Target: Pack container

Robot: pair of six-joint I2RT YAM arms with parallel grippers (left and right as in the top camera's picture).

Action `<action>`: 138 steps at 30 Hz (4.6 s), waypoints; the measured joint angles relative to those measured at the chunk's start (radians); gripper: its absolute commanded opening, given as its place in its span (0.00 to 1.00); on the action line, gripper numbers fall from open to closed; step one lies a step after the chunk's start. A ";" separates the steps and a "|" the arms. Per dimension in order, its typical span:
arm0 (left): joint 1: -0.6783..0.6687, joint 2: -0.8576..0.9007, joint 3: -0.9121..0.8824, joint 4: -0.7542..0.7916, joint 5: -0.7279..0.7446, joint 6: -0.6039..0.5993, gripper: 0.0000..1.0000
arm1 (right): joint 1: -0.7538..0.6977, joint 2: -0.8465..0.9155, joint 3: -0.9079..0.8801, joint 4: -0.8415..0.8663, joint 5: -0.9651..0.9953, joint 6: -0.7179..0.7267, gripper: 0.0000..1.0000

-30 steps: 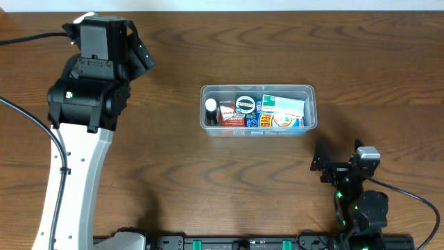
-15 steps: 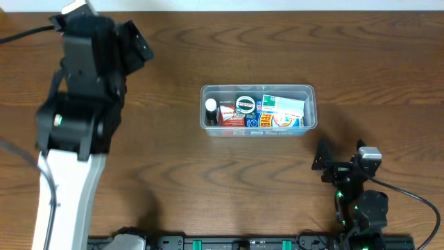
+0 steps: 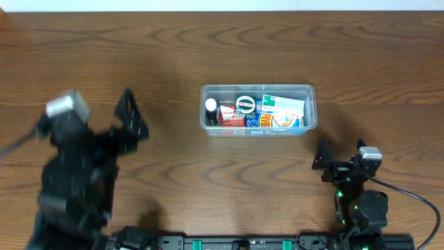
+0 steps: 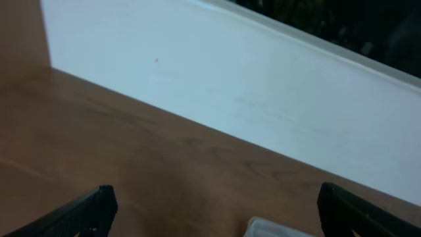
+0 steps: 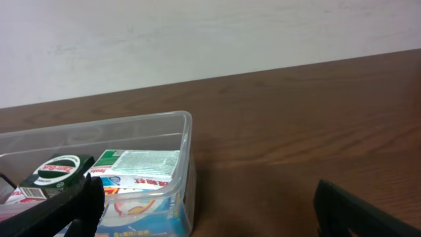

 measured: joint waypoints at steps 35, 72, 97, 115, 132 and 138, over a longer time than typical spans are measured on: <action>0.000 -0.592 -0.332 -0.138 -0.093 -0.067 0.98 | 0.000 0.000 0.000 0.000 0.003 0.000 0.99; 0.000 -0.589 -0.989 0.578 0.150 -0.157 0.98 | 0.000 0.000 0.000 0.000 0.004 0.000 0.99; 0.000 -0.560 -1.029 0.567 0.027 0.026 0.98 | 0.000 0.000 0.000 0.000 0.004 0.000 0.99; 0.000 -0.560 -1.028 0.573 -0.006 0.378 0.98 | 0.000 0.000 0.000 0.000 0.004 0.000 0.99; 0.139 -0.560 -1.029 0.577 0.019 0.315 0.98 | 0.000 0.000 0.000 0.000 0.004 0.000 0.99; 0.169 -0.560 -1.030 0.576 0.090 0.297 0.98 | 0.000 0.000 0.000 0.000 0.004 0.000 0.99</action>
